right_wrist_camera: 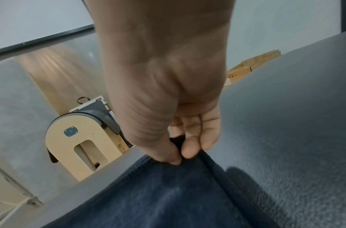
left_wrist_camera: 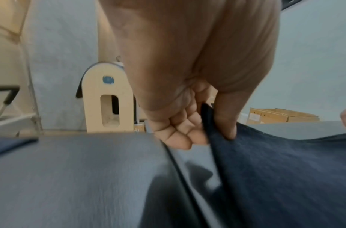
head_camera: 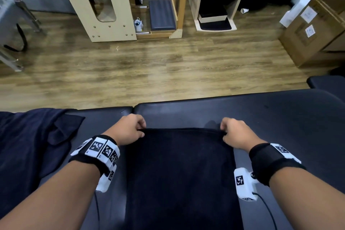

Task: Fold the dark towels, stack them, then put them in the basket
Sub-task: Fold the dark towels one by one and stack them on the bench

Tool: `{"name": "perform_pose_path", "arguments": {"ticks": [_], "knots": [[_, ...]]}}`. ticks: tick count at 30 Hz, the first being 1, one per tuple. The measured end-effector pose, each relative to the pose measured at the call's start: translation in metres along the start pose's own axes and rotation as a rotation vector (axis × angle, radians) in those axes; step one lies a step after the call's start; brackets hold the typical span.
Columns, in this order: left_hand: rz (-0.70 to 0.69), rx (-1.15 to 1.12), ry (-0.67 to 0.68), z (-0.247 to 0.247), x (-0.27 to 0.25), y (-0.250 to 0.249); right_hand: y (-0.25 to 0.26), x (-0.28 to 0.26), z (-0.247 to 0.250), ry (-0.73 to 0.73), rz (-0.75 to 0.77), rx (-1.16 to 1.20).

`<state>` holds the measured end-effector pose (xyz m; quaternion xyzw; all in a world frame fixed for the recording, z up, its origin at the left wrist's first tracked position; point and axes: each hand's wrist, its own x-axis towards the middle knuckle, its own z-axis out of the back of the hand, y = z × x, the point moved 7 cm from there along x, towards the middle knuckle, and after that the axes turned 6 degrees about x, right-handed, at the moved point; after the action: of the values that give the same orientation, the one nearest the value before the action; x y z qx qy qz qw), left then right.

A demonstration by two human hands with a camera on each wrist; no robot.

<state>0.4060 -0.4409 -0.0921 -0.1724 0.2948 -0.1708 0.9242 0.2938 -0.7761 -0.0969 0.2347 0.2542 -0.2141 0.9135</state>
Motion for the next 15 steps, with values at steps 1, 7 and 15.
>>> {"name": "perform_pose_path", "arguments": {"ticks": [1, 7, 15], "knots": [[-0.019, 0.013, -0.001, 0.007, -0.004, -0.005, 0.002, -0.006, 0.004, 0.003, 0.007, -0.011], [-0.1, 0.036, -0.078, 0.063, -0.041, -0.031, 0.018, -0.047, 0.052, -0.092, -0.013, 0.092], [-0.277, -0.033, -0.747, 0.217, -0.134, -0.083, 0.08, -0.137, 0.201, -0.682, 0.28, 0.374]]}}
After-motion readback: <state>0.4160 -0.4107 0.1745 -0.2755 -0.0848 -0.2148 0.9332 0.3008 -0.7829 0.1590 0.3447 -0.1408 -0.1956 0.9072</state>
